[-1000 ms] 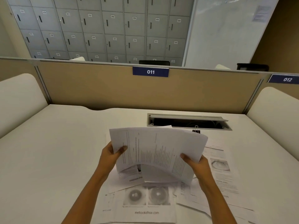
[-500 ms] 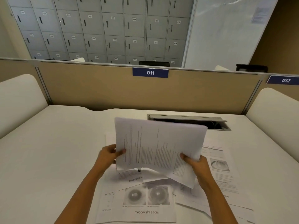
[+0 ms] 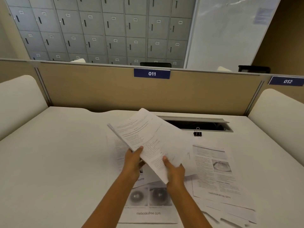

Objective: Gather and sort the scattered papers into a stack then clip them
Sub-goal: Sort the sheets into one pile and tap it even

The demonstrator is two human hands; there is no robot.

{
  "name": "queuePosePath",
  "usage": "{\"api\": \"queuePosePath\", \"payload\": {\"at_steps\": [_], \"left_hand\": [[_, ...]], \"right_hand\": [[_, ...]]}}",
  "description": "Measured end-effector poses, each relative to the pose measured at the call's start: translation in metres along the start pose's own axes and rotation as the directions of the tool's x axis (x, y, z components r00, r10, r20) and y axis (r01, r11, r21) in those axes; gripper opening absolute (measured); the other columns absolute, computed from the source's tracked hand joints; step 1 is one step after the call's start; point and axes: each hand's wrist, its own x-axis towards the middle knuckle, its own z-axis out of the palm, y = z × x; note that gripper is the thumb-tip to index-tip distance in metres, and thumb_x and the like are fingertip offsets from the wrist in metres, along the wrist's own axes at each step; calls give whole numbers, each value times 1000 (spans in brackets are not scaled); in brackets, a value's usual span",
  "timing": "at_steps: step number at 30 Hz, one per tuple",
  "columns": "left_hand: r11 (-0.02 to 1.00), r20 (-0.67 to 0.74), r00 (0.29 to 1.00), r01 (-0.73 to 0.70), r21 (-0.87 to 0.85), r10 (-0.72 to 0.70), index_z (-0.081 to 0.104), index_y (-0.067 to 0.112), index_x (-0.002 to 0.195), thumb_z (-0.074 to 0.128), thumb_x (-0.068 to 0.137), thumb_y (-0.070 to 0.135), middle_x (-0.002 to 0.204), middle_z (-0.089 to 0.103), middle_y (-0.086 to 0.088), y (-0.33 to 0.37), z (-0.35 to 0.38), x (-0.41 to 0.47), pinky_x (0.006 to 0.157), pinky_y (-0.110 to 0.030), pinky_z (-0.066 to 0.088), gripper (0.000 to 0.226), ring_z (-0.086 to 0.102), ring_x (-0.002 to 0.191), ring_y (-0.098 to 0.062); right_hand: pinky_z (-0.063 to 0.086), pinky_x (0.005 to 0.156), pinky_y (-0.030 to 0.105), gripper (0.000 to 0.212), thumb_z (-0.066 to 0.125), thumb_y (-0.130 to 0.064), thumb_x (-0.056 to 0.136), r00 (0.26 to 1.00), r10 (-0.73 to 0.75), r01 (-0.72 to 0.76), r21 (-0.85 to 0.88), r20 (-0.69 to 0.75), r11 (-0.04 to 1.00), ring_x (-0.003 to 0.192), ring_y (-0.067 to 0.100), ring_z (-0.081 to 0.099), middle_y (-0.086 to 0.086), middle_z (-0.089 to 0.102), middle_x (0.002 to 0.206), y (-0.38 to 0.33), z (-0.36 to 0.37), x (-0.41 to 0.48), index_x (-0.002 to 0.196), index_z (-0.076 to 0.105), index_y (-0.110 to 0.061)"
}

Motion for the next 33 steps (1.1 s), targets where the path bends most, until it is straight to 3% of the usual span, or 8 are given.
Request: {"api": "queuePosePath", "payload": {"at_steps": [3, 7, 9, 13, 19, 24, 29, 33], "left_hand": [[998, -60, 998, 18, -62, -22, 51, 11, 122, 48, 92, 0, 108, 60, -7, -5, -6, 4, 73, -37, 51, 32, 59, 86, -22], [1000, -119, 993, 10, -28, -14, 50, 5, 128, 50, 90, -3, 115, 59, -11, 9, -38, 21, 84, -41, 47, 39, 59, 92, -28], [1000, -118, 993, 28, 1, -28, 50, 4, 129, 51, 88, -4, 122, 58, -14, 16, -59, 29, 91, -47, 46, 41, 57, 104, -33], [989, -99, 995, 40, 142, -26, 53, 6, 124, 54, 85, -2, 126, 58, -19, 23, -93, 35, 97, -53, 43, 40, 55, 113, -38], [966, -1, 997, 73, 246, -75, 54, 6, 121, 54, 84, -2, 117, 62, -21, 18, -109, 32, 87, -55, 49, 38, 60, 103, -41], [942, 10, 987, 150, 300, -160, 58, 10, 113, 55, 84, -1, 113, 64, -21, 10, -111, 32, 86, -53, 49, 31, 61, 101, -41], [914, -3, 974, 212, 345, -225, 54, 8, 118, 52, 86, -3, 114, 63, -21, 2, -109, 35, 78, -49, 52, 34, 62, 97, -40], [893, 10, 964, 242, 380, -265, 55, 5, 119, 52, 86, -3, 113, 64, -21, -6, -103, 36, 85, -50, 51, 34, 63, 99, -40]], "right_hand": [[53, 87, 46, 36, 73, -28, 77, 995, -61, 74, -164, 84, 984, 97, 25, 64, 6, 67, 110, 1, 1, 0, 109, 58, -20], [46, 81, 29, 33, 62, -37, 85, 967, -256, 227, -421, -12, 878, 97, 21, 62, 4, 65, 108, -19, -33, 20, 112, 58, -18], [45, 89, 35, 50, 65, -42, 81, 944, -319, 183, -664, -89, 725, 109, 28, 55, 11, 60, 121, -23, -57, 42, 120, 55, -12], [36, 101, 43, 82, 70, -54, 71, 990, -67, -85, -908, -123, 411, 126, 37, 39, 19, 39, 136, -19, -85, 65, 132, 40, -9], [44, 96, 36, 57, 77, -23, 74, 996, -73, 12, -793, -41, 609, 116, 30, 53, 15, 56, 129, -12, -82, 74, 122, 53, -4], [46, 97, 40, 33, 67, -11, 83, 903, -389, 177, -665, -184, 726, 107, 35, 60, 20, 65, 117, -52, -89, 59, 114, 64, 0], [44, 89, 30, 32, 63, -18, 87, 688, -642, 424, -530, -338, 734, 104, 35, 61, 17, 65, 116, -124, -99, 28, 114, 64, -2], [51, 73, 31, 34, 65, -30, 85, 745, -570, 495, -287, -346, 820, 94, 25, 61, 2, 63, 107, -140, -93, 18, 115, 64, -16]]}}
